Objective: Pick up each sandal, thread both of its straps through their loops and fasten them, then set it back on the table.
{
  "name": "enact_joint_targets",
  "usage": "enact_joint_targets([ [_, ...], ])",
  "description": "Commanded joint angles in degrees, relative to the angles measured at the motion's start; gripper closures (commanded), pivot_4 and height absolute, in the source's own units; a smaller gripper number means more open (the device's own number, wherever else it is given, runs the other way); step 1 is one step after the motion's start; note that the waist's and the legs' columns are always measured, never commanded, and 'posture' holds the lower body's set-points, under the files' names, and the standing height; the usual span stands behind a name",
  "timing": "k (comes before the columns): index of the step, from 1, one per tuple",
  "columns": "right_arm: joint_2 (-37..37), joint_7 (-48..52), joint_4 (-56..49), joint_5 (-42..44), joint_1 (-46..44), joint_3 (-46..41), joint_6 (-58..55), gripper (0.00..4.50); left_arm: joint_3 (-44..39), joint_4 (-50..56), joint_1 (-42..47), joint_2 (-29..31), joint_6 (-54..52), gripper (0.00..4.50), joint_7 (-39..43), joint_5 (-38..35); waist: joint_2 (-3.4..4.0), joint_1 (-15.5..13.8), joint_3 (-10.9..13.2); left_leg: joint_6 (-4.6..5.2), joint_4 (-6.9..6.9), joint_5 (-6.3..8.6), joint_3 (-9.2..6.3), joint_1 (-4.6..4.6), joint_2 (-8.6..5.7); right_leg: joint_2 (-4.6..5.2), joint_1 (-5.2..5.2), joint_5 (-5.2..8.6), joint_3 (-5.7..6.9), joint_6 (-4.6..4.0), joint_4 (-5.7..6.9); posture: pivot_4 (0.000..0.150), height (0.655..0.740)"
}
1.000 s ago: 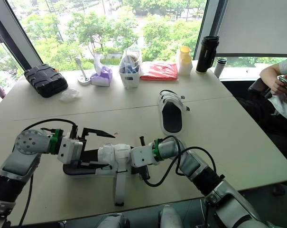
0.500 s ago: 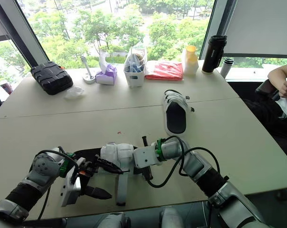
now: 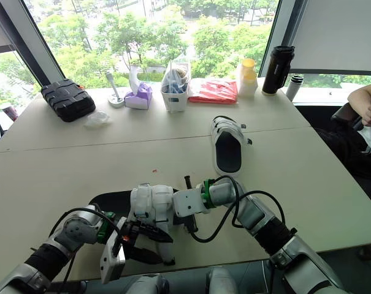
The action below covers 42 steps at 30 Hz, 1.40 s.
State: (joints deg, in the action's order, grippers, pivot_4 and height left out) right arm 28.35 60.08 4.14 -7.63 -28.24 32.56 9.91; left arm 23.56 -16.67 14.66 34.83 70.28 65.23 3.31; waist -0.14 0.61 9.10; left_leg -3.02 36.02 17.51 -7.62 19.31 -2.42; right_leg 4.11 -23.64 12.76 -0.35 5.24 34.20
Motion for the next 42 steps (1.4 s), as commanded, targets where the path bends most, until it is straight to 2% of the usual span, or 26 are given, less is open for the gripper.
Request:
enact_joint_targets([
  [1,2.73,2.06,5.9,-6.18,3.6,3.99,-4.96,4.5,0.48,1.42,1.24,1.37,-0.6,3.37,-3.61,0.69,0.0,0.0,0.0,0.0,0.0,0.0,0.0,0.0,0.0,0.0,0.0,0.0,0.02,0.0,0.0,0.15,0.74],
  [3,2.75,2.01,5.93,-6.21,3.65,3.98,-4.93,4.5,0.68,2.19,1.43,2.16,-1.23,4.33,-5.07,0.33,0.01,0.03,0.0,0.0,0.0,0.0,-0.01,0.0,0.0,0.0,0.01,0.0,0.02,0.0,0.0,0.15,0.74],
  [4,2.76,1.99,5.92,-6.21,3.66,3.96,-4.96,4.5,0.63,3.19,1.22,2.75,-2.45,4.47,-5.79,-1.13,0.02,0.02,0.0,0.0,0.0,0.0,-0.02,0.0,0.0,0.01,0.02,0.0,0.02,0.0,0.0,0.15,0.74],
  [8,2.61,1.88,6.21,-6.26,3.53,3.97,-4.97,4.5,0.91,6.08,0.3,4.45,-7.06,4.47,-7.52,-6.24,0.03,0.05,0.01,0.0,0.0,0.0,-0.05,-0.01,0.01,0.0,0.02,0.01,0.03,0.01,0.0,0.15,0.74],
  [11,2.72,1.74,6.43,-6.34,3.59,3.97,-4.75,4.5,-0.85,14.93,-3.65,7.63,-21.97,4.47,-7.34,-21.02,0.02,0.18,0.04,0.0,-0.01,0.0,-0.12,0.0,0.02,0.01,0.01,0.01,0.02,0.02,0.01,0.15,0.74],
  [15,2.64,1.73,6.48,-6.33,3.49,4.02,-4.76,4.5,-3.1,23.36,-7.06,9.94,-38.44,4.47,-7.42,-30.87,0.08,0.19,0.09,0.02,-0.01,0.01,-0.15,-0.01,0.02,0.0,0.02,0.04,0.03,0.05,0.02,0.15,0.74],
  [17,2.53,1.74,6.64,-6.38,3.38,4.09,-4.59,4.5,-4.79,29.86,-8.53,13.87,-56.72,4.47,-8.42,-45.23,-0.03,0.28,0.22,0.02,-0.01,0.01,-0.14,-0.01,0.02,-0.01,0.01,0.05,0.05,0.05,0.04,0.15,0.74],
  [19,2.36,1.72,7.0,-6.41,3.14,4.17,-4.4,4.5,-6.76,33.83,-9.07,16.89,-70.37,4.47,-8.29,-56.29,-0.04,0.28,0.28,0.02,0.0,0.01,-0.18,-0.01,0.05,-0.04,0.02,0.06,0.11,0.05,0.06,0.15,0.74],
  [22,2.16,1.67,7.42,-6.57,2.77,4.3,-4.15,4.5,-10.34,35.05,-7.81,15.97,-81.89,4.47,-10.35,-64.4,0.12,0.38,0.39,0.02,0.01,0.01,-0.18,-0.03,0.05,-0.04,0.06,0.06,0.15,0.05,0.06,0.15,0.74],
  [24,2.01,1.69,7.56,-6.54,2.49,4.29,-4.18,4.5,-13.36,33.2,-6.05,12.81,-87.38,4.47,-14.09,-68.44,0.11,0.34,0.43,0.02,0.01,0.01,-0.12,-0.02,0.04,-0.06,0.06,0.06,0.18,0.05,0.05,0.15,0.74],
  [26,1.92,1.6,7.82,-6.58,2.3,4.32,-4.08,4.5,-15.46,31.11,-4.6,10.16,-91.8,4.47,-16.04,-69.59,0.06,0.33,0.47,0.02,0.07,0.01,-0.14,0.01,0.01,-0.13,0.06,0.06,0.25,0.05,0.06,0.15,0.74],
  [34,1.82,1.36,8.03,-6.56,2.03,4.37,-4.1,4.5,-20.66,26.98,-1.86,1.29,-100.16,4.47,-22.65,-66.32,0.07,0.1,0.48,0.0,0.1,0.0,-0.18,0.02,0.03,-0.26,0.05,0.02,0.22,-0.01,0.05,0.15,0.74],
  [42,1.58,1.14,7.88,-6.56,2.2,4.25,-4.31,4.5,-22.72,26.01,-2.11,-1.83,-103.37,4.47,-26.17,-59.67,0.07,0.08,0.46,-0.01,0.12,0.0,-0.2,0.0,0.03,-0.28,0.1,0.01,0.2,-0.03,0.05,0.15,0.74],
])
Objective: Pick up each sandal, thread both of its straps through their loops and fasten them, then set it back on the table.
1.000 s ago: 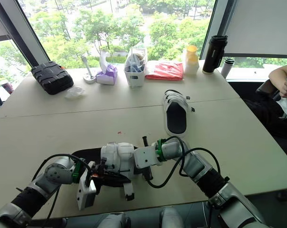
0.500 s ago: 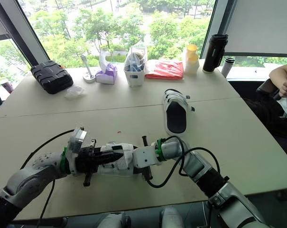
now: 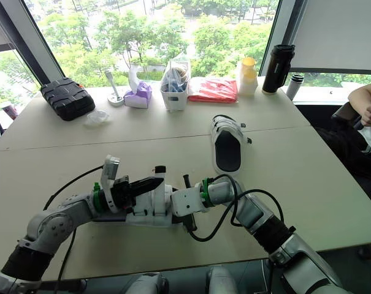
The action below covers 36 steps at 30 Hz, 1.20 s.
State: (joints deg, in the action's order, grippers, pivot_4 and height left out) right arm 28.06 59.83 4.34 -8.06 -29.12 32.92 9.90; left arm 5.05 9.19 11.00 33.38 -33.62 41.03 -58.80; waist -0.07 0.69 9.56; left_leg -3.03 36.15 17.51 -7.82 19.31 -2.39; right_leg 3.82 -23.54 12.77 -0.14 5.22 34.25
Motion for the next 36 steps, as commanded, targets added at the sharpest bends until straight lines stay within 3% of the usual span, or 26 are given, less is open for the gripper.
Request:
enact_joint_targets([
  [1,1.84,1.35,7.67,-6.12,3.1,3.88,-4.33,4.5,-4.31,0.12,1.59,-0.62,0.21,4.47,-2.29,3.14,0.0,-0.01,-0.01,0.0,0.0,0.0,0.0,-0.01,0.0,0.0,0.01,0.0,0.0,0.0,0.0,0.15,0.74],
  [12,1.26,0.9,8.15,-6.19,2.95,3.92,-4.35,4.5,-0.64,2.4,3.6,-0.63,-8.94,4.47,-6.57,12.5,-0.01,0.02,-0.15,-0.01,0.0,0.0,-0.01,-0.12,0.01,-0.01,0.15,-0.01,0.0,-0.01,0.0,0.15,0.74],
  [20,0.92,0.62,8.65,-6.28,2.8,3.92,-4.28,4.5,6.52,6.64,8.34,2.7,-15.35,4.47,-10.53,24.25,-0.02,-0.03,-0.26,-0.03,-0.01,0.01,-0.03,-0.57,0.0,-0.03,0.54,0.01,0.0,-0.02,-0.03,0.15,0.74],
  [28,0.68,0.63,8.86,-6.45,2.84,3.89,-4.15,4.5,6.27,6.94,6.8,3.63,-16.85,4.47,-9.82,27.15,0.02,0.19,-0.3,-0.06,-0.1,0.04,-0.03,-0.86,0.04,-0.02,0.8,0.03,0.0,-0.03,-0.13,0.15,0.74],
  [31,0.67,0.73,8.87,-6.45,2.9,3.86,-4.1,4.5,6.99,6.52,7.12,4.64,-14.97,3.58,-9.98,30.15,0.05,0.22,-0.35,-0.06,-0.12,0.04,-0.04,-0.87,0.06,-0.02,0.79,0.03,0.0,-0.03,-0.13,0.15,0.74],
  [35,0.61,0.8,8.86,-6.45,2.8,3.9,-4.15,4.5,8.84,6.32,8.23,4.76,-11.89,1.7,-10.29,34.83,0.1,0.26,-0.39,-0.06,-0.15,0.04,-0.02,-0.86,0.06,-0.02,0.76,0.03,-0.01,-0.03,-0.14,0.15,0.74],
  [36,0.59,0.81,8.88,-6.45,2.76,3.89,-4.17,4.5,9.04,6.26,8.3,4.52,-11.43,1.7,-10.29,35.65,0.11,0.25,-0.39,-0.06,-0.17,0.04,-0.03,-0.86,0.06,-0.02,0.75,0.03,-0.01,-0.03,-0.14,0.15,0.74],
])
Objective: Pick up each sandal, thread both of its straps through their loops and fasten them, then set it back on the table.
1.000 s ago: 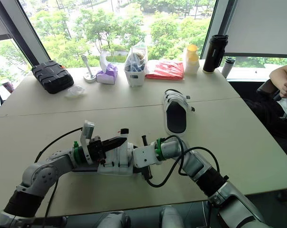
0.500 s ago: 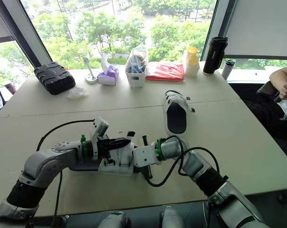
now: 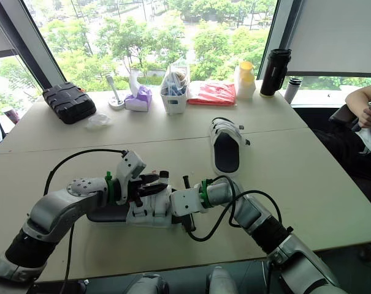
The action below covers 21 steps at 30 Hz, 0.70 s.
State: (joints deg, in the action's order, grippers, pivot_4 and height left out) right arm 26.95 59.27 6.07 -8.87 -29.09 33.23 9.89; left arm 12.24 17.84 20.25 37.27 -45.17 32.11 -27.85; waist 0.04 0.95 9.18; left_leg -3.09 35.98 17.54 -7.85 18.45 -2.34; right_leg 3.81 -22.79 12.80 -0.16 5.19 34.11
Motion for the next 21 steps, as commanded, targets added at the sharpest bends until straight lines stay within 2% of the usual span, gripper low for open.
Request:
enact_joint_targets([
  [1,1.69,1.35,7.21,-5.66,2.7,3.57,-4.14,4.5,1.89,-2.4,-0.93,0.24,0.49,1.7,-1.42,5.29,0.0,-0.01,-0.01,0.0,-0.01,0.0,-0.01,0.0,0.0,0.0,0.0,0.0,-0.01,0.0,0.0,0.15,0.74],
  [7,1.76,1.37,7.23,-5.68,2.7,3.53,-4.15,4.5,-0.72,-3.94,-0.38,-3.06,3.18,1.7,-3.93,8.43,0.01,-0.03,-0.01,0.0,-0.01,0.0,-0.02,-0.01,0.02,0.0,0.0,0.0,-0.02,0.0,-0.01,0.15,0.74],
  [13,1.57,1.3,7.43,-5.73,2.46,3.55,-4.17,4.5,-9.55,-5.91,3.12,-7.72,1.49,1.7,-6.04,4.78,-0.1,-0.05,0.07,0.01,-0.02,0.0,-0.1,0.02,0.02,-0.01,-0.04,0.0,-0.01,0.01,0.0,0.15,0.74],
  [16,1.47,1.2,7.55,-5.78,2.35,3.58,-4.11,4.5,-12.34,-8.11,5.04,-7.2,2.1,1.7,-2.74,3.05,-0.27,0.01,0.19,0.01,-0.01,-0.01,-0.1,0.04,0.02,-0.03,-0.07,0.0,0.01,0.01,0.01,0.15,0.74],
  [21,1.24,1.03,7.97,-5.91,2.19,3.6,-3.77,4.5,-16.12,-14.42,10.11,-5.69,-3.22,1.7,10.05,-6.84,-0.29,0.14,0.22,0.01,-0.05,-0.01,0.0,0.07,0.02,-0.06,-0.12,-0.01,0.02,0.01,0.01,0.15,0.74],
])
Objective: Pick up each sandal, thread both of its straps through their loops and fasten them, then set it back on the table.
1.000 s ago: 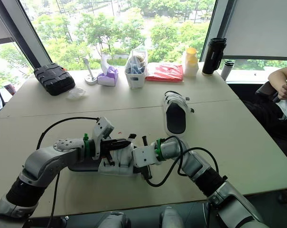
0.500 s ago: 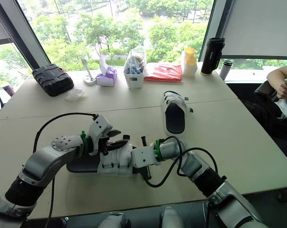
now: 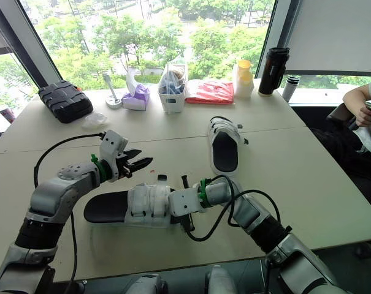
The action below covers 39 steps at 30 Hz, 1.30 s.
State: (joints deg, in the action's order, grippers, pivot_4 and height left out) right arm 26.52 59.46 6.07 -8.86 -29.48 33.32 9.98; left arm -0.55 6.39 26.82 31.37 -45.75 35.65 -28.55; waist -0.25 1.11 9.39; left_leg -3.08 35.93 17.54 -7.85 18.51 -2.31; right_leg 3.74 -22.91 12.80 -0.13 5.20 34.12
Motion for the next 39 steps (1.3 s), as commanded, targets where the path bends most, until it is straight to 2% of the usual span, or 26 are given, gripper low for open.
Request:
enact_joint_targets([
  [1,1.65,0.83,8.04,-5.95,2.52,3.52,-3.77,4.5,-3.09,-4.63,4.64,0.63,-3.46,1.7,8.73,-6.98,-0.04,-0.03,0.02,0.0,0.0,0.0,0.01,0.0,0.0,0.0,0.0,0.0,0.0,0.0,0.01,0.15,0.74],
  [4,1.43,0.77,8.22,-5.89,2.29,3.51,-3.76,4.5,0.67,-8.15,6.91,3.07,-5.76,1.7,18.37,-8.62,-0.06,0.18,0.03,0.01,0.01,0.0,0.04,0.04,0.0,-0.03,-0.04,0.0,0.02,0.0,0.01,0.15,0.74],
  [10,1.1,0.55,8.46,-5.98,1.97,3.53,-3.95,4.5,8.46,-19.8,11.91,3.27,-2.22,1.7,29.24,-3.57,-0.07,0.23,0.05,0.02,-0.03,-0.01,0.06,0.08,0.02,-0.08,-0.13,0.0,0.0,-0.01,0.03,0.15,0.74],
  [15,1.22,0.24,8.08,-6.0,2.36,3.36,-4.29,4.5,11.62,-30.74,15.83,1.04,1.24,1.7,33.99,0.65,-0.08,0.24,0.05,0.03,-0.03,-0.02,0.06,0.16,0.04,-0.1,-0.24,-0.01,-0.01,-0.01,0.07,0.15,0.74],
  [21,1.19,-0.02,8.04,-6.09,2.53,3.27,-4.53,4.5,11.86,-36.44,18.36,-1.14,2.73,1.7,37.51,3.08,-0.08,0.3,0.05,0.03,-0.02,-0.02,0.05,0.19,0.05,-0.11,-0.28,-0.02,-0.01,0.01,0.08,0.15,0.74],
  [24,1.27,-0.04,7.87,-6.05,2.64,3.21,-4.64,4.5,11.68,-37.3,18.82,-1.66,2.59,2.57,39.12,3.5,-0.09,0.31,0.05,0.03,-0.02,-0.02,0.05,0.2,0.05,-0.1,-0.28,-0.02,-0.01,0.02,0.09,0.15,0.74],
  [26,1.41,-0.04,7.78,-6.03,2.74,3.17,-4.6,4.5,11.84,-37.34,18.94,-1.8,2.39,3.38,40.15,3.7,-0.09,0.31,0.05,0.03,-0.02,-0.02,0.05,0.2,0.05,-0.11,-0.28,-0.02,-0.01,0.02,0.09,0.15,0.74],
  [28,1.54,-0.03,7.72,-6.04,2.82,3.13,-4.56,4.5,11.72,-37.18,18.99,-1.89,1.99,4.41,40.84,3.68,-0.09,0.32,0.05,0.03,-0.02,-0.02,0.05,0.19,0.05,-0.1,-0.28,-0.02,-0.01,0.02,0.09,0.15,0.74],
  [39,1.61,-0.04,8.06,-6.11,2.61,3.2,-4.44,4.5,5.62,-36.31,19.01,-1.77,-1.15,4.47,39.47,1.17,-0.08,0.42,0.05,0.03,-0.02,-0.02,0.03,0.19,0.05,-0.1,-0.28,-0.03,-0.01,0.03,0.11,0.15,0.74],
])
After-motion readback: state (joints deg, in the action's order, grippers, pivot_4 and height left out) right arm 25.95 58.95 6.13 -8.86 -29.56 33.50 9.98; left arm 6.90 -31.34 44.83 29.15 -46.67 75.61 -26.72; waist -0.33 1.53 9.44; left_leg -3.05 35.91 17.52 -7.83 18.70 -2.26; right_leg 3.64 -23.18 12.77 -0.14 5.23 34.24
